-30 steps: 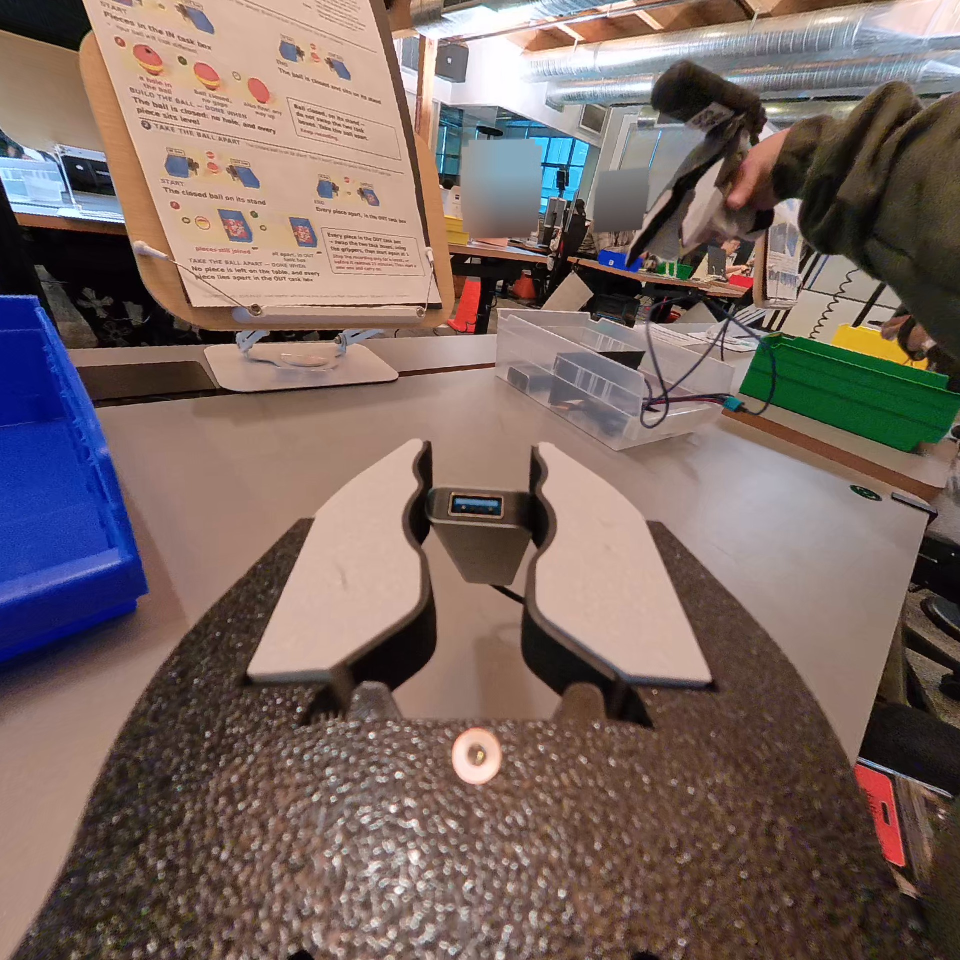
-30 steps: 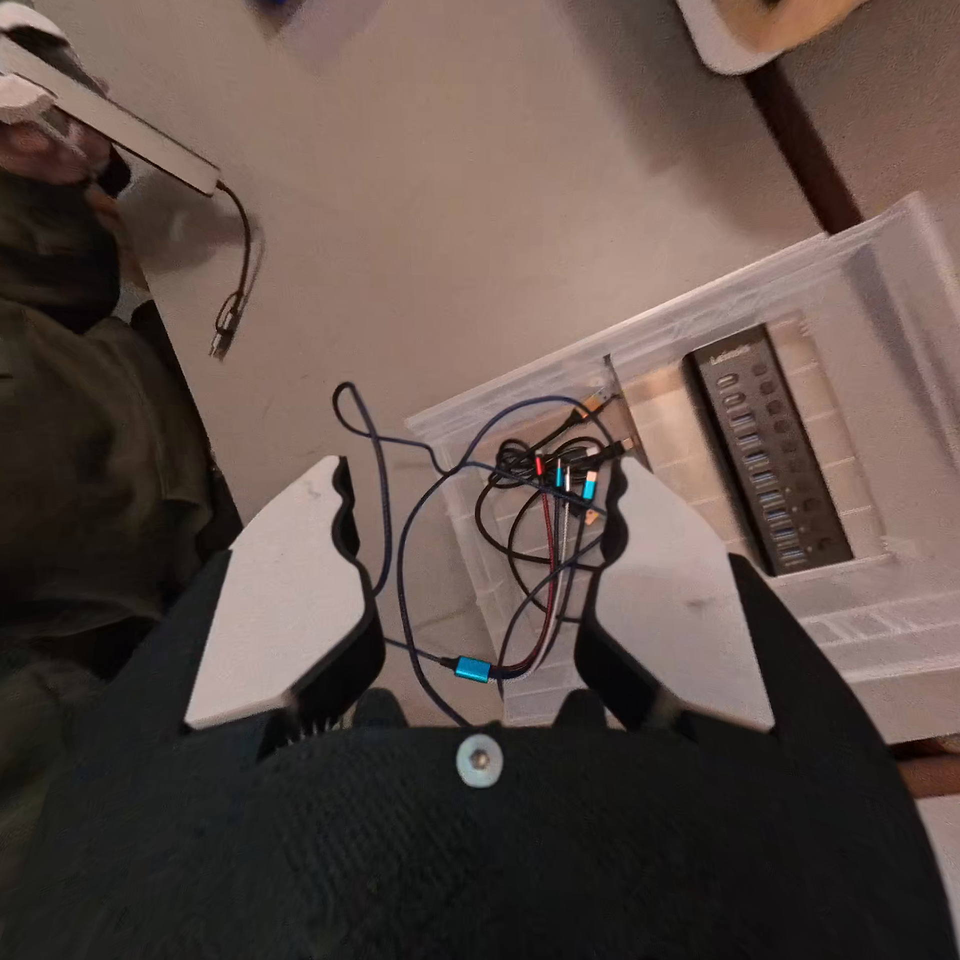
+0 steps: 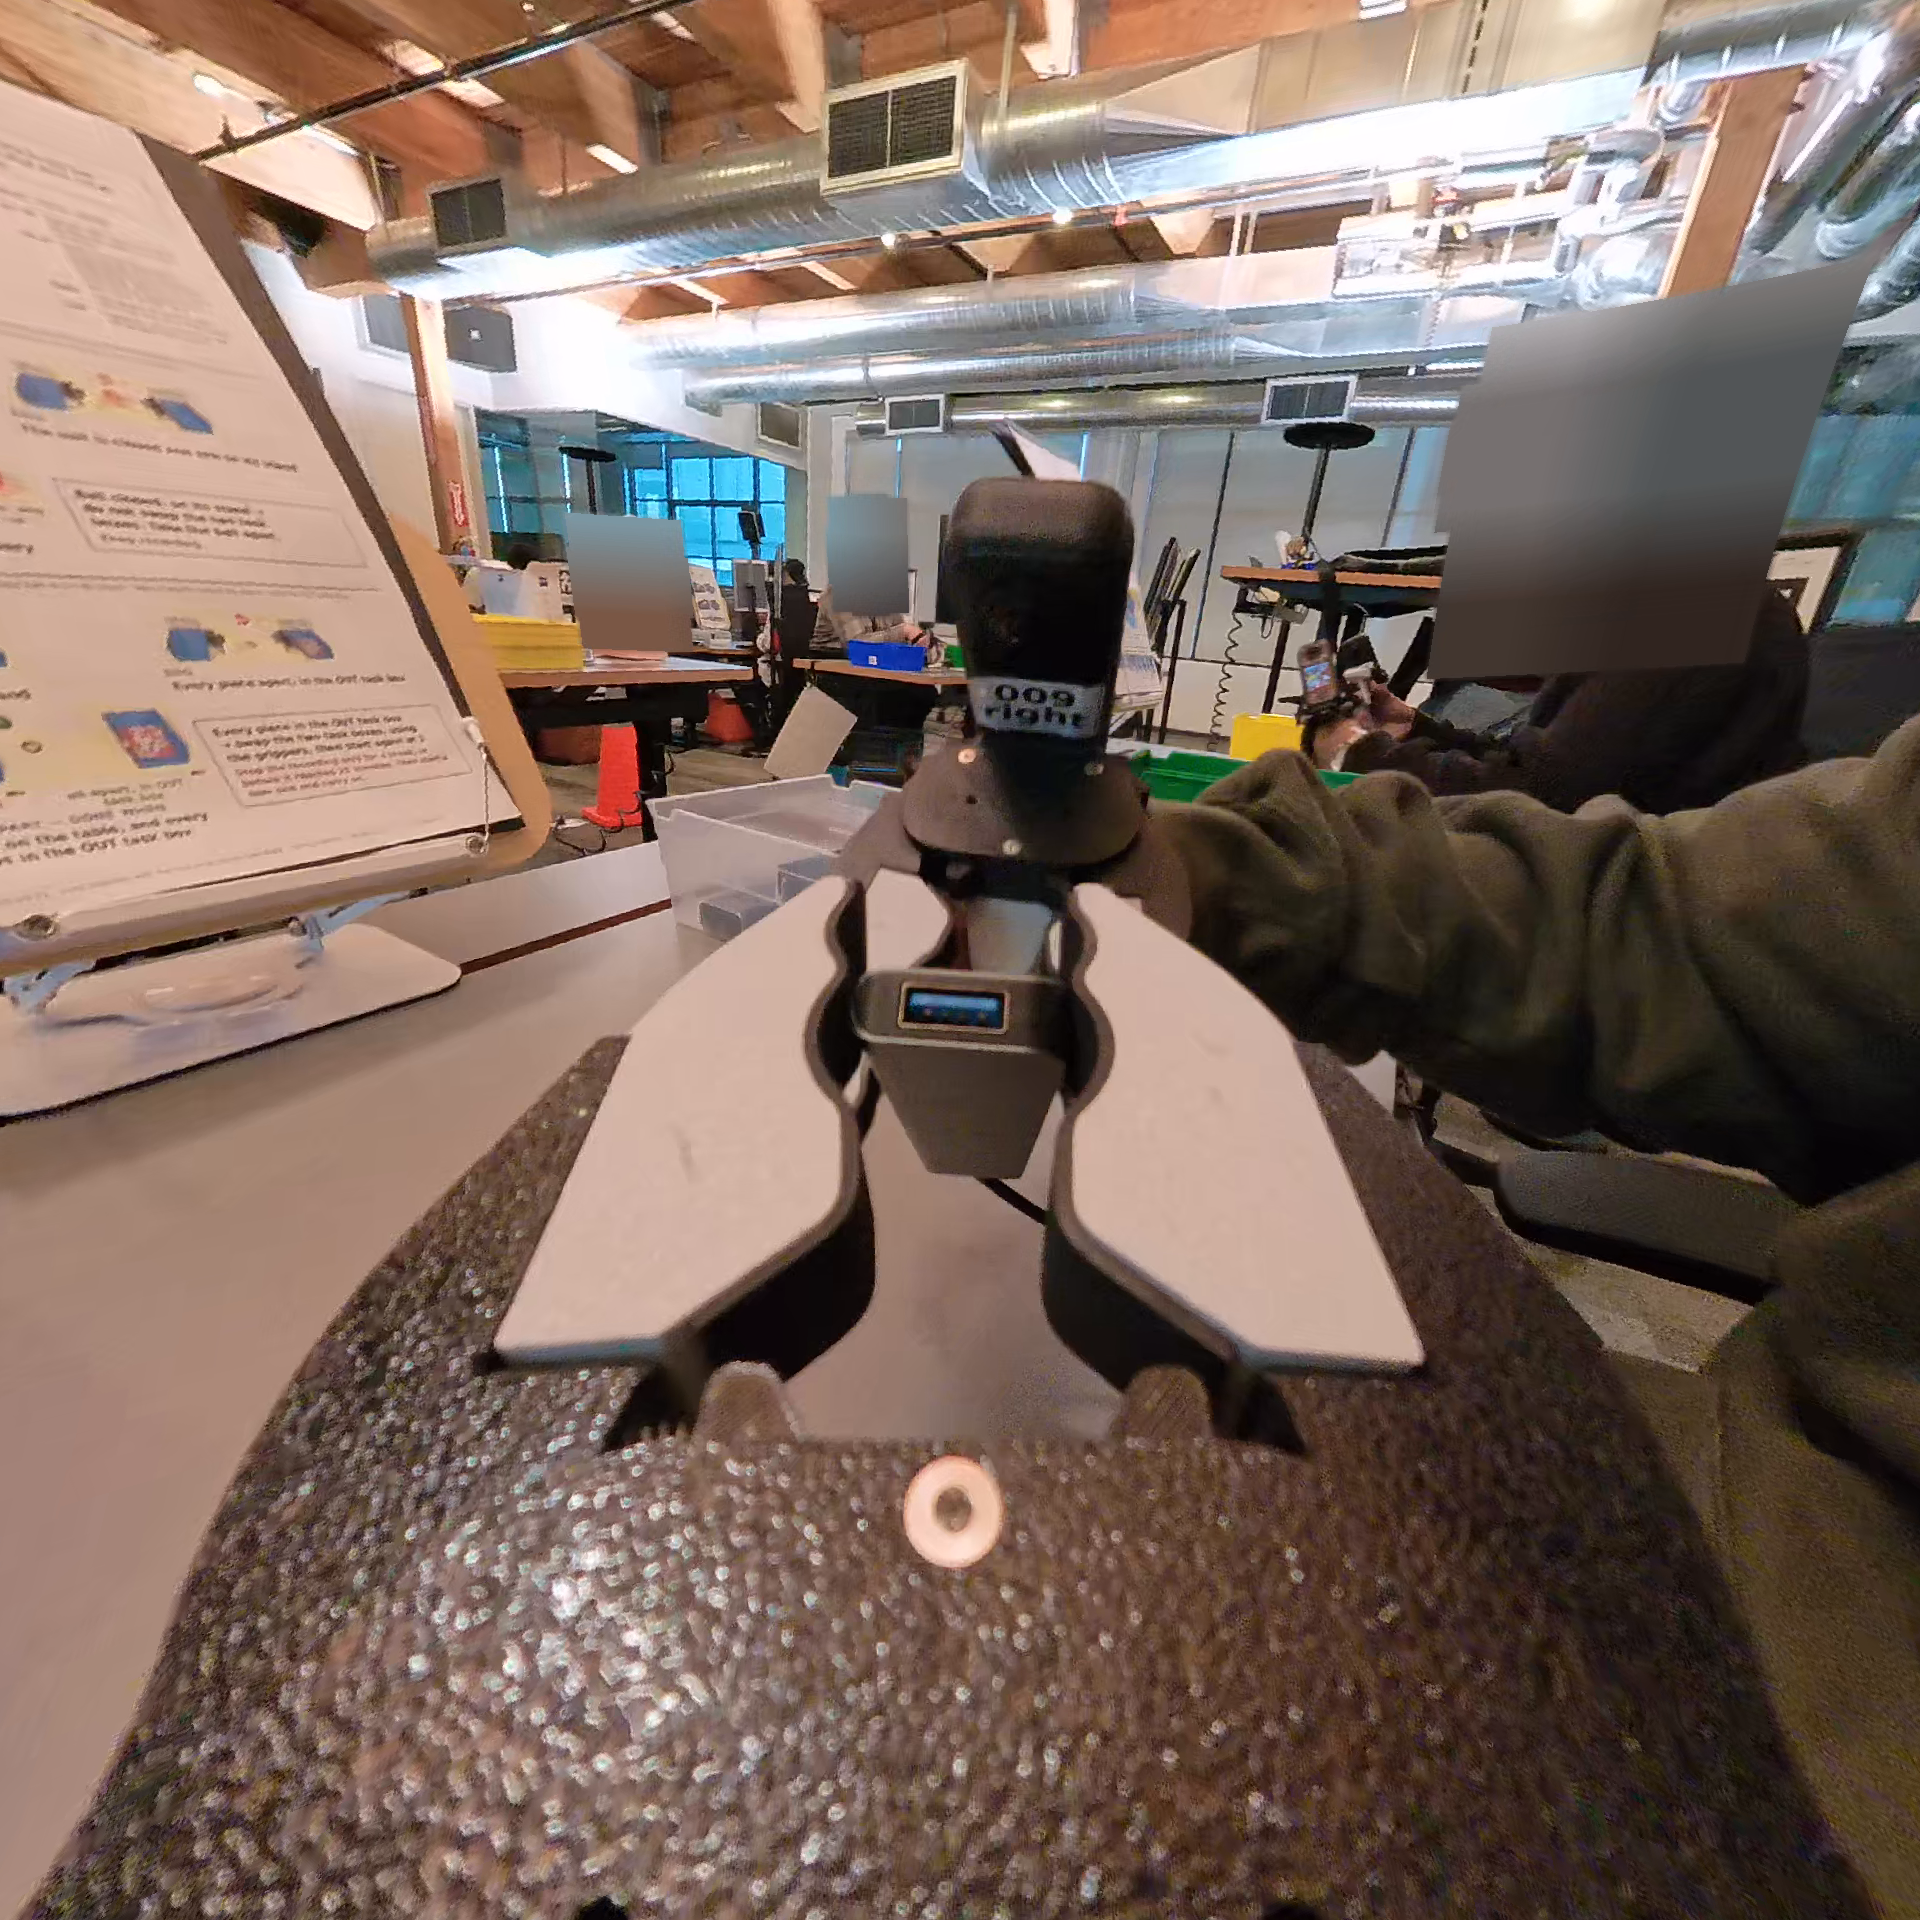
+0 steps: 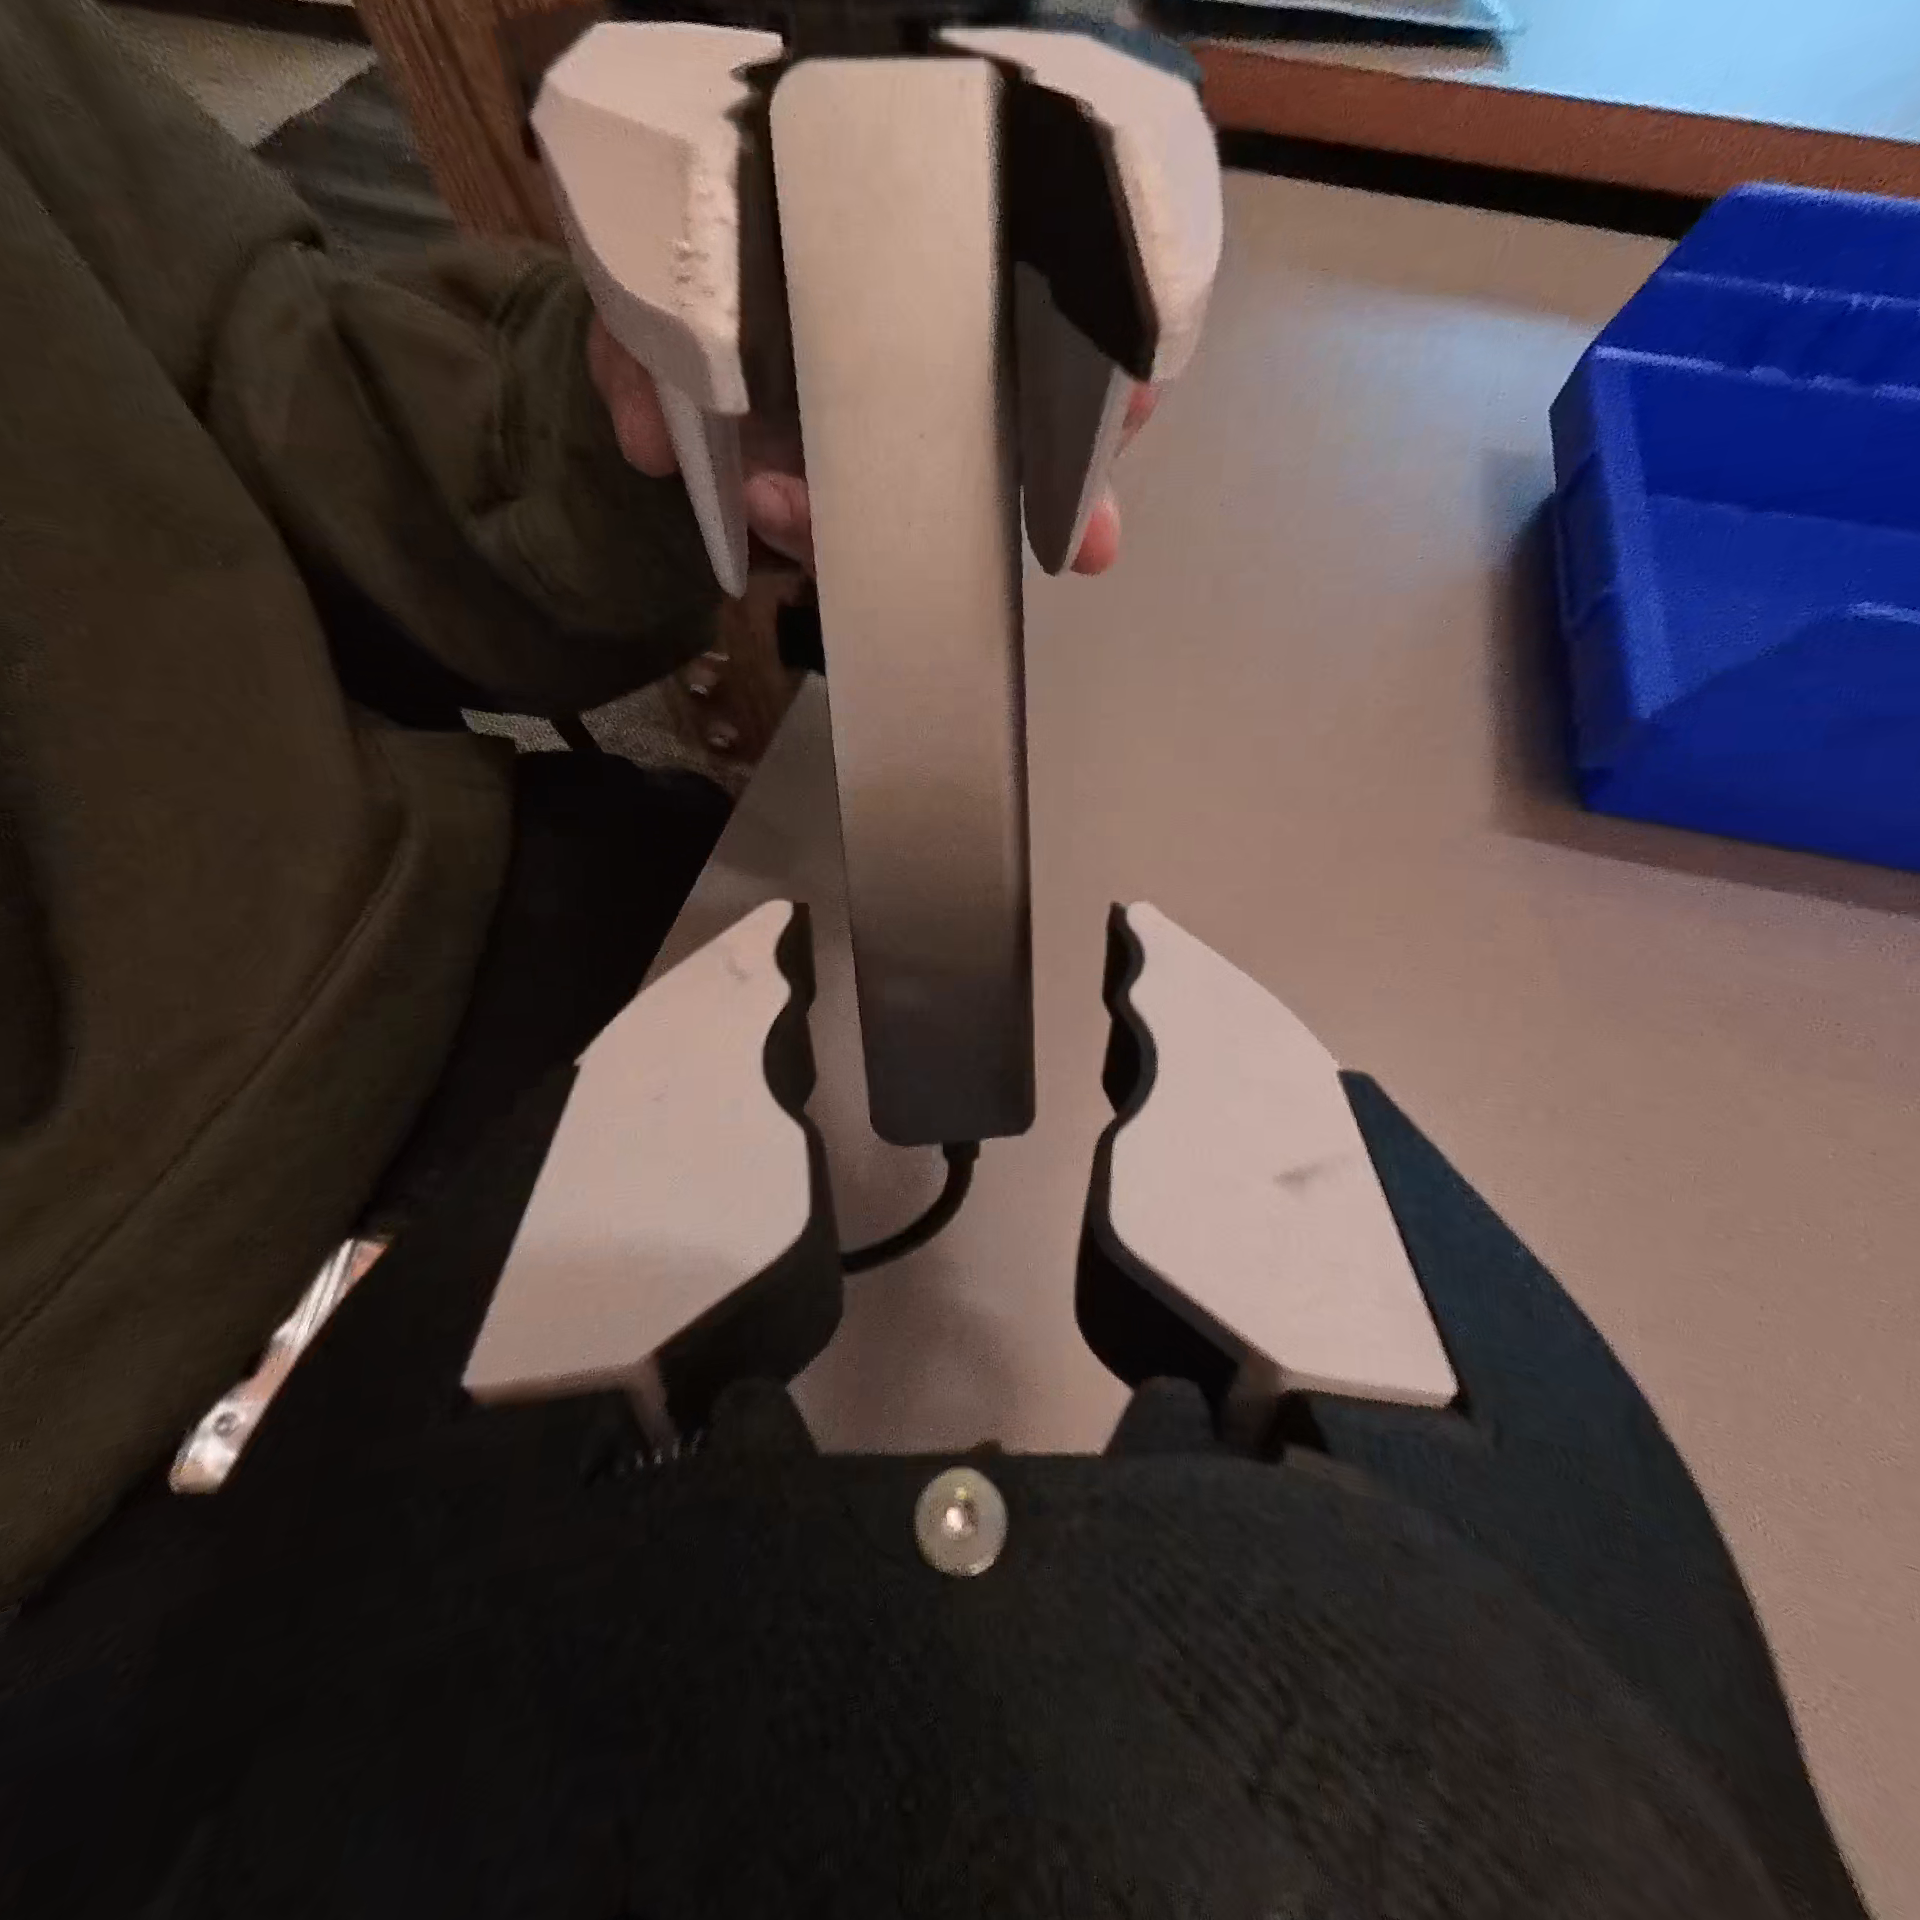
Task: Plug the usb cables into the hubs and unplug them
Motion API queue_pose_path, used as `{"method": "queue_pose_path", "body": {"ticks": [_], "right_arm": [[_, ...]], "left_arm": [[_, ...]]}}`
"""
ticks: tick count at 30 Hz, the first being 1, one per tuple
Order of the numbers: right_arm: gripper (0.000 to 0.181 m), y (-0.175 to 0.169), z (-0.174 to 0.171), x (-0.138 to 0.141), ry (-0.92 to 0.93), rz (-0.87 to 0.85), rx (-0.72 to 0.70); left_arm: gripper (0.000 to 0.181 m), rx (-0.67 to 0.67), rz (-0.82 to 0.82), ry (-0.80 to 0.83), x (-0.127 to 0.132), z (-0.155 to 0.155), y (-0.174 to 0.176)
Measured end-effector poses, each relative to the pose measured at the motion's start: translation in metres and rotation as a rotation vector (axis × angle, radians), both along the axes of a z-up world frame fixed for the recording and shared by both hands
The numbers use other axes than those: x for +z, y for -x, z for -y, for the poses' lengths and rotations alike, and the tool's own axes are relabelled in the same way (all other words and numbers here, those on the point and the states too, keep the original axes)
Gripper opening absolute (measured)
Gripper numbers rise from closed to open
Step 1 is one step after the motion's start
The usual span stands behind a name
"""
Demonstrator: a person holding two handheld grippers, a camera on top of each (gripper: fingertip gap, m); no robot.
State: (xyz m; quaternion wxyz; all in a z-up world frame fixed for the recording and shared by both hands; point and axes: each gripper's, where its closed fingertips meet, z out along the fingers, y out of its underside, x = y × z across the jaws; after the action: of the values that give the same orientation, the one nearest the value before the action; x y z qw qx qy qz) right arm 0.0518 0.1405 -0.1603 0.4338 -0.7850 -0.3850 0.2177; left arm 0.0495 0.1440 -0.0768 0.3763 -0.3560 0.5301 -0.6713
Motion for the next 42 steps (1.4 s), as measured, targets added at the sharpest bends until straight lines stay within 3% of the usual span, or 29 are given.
{"method": "queue_pose_path", "body": {"ticks": [2,8,10,14,21,25,30,32,35,37,42], "right_arm": [[0.032,0.005,0.0,0.003,-0.041,-0.005,0.017],[0.032,-0.011,0.003,0.013,-0.072,0.105,-0.006],[0.032,-0.032,0.006,0.024,-0.087,0.203,-0.053],[0.032,-0.126,0.017,0.068,-0.143,0.471,-0.304],[0.032,-0.374,0.087,0.169,-0.313,1.196,-0.873],[0.031,-0.445,0.118,0.181,-0.448,1.291,-1.082],[0.032,-0.479,0.122,0.103,-0.348,1.202,-1.098],[0.032,-0.487,0.127,0.081,-0.314,1.257,-1.095],[0.031,-0.487,0.129,0.048,-0.214,1.129,-1.018],[0.032,-0.503,0.143,0.062,-0.246,1.28,-1.097],[0.031,-0.512,0.153,0.129,-0.522,1.083,-1.281]], "left_arm": [[0.035,0.0,0.015,-0.003,0.002,0.0,0.002],[0.035,0.004,0.008,-0.051,-0.002,0.002,0.001],[0.043,0.084,-0.026,-0.105,-0.01,-0.006,-0.004],[0.067,0.184,-0.032,-0.149,-0.011,-0.021,-0.005],[0.061,0.152,-0.066,-0.143,-0.022,-0.018,-0.009],[0.058,0.14,-0.082,-0.14,-0.028,-0.014,-0.014],[0.056,0.143,-0.112,-0.156,-0.039,-0.013,-0.019],[0.055,0.141,-0.119,-0.16,-0.042,-0.013,-0.019],[0.055,0.147,-0.131,-0.155,-0.045,-0.016,-0.021],[0.053,0.153,-0.127,-0.147,-0.046,-0.018,-0.021],[0.051,0.126,-0.133,-0.094,-0.05,-0.015,-0.025]]}}
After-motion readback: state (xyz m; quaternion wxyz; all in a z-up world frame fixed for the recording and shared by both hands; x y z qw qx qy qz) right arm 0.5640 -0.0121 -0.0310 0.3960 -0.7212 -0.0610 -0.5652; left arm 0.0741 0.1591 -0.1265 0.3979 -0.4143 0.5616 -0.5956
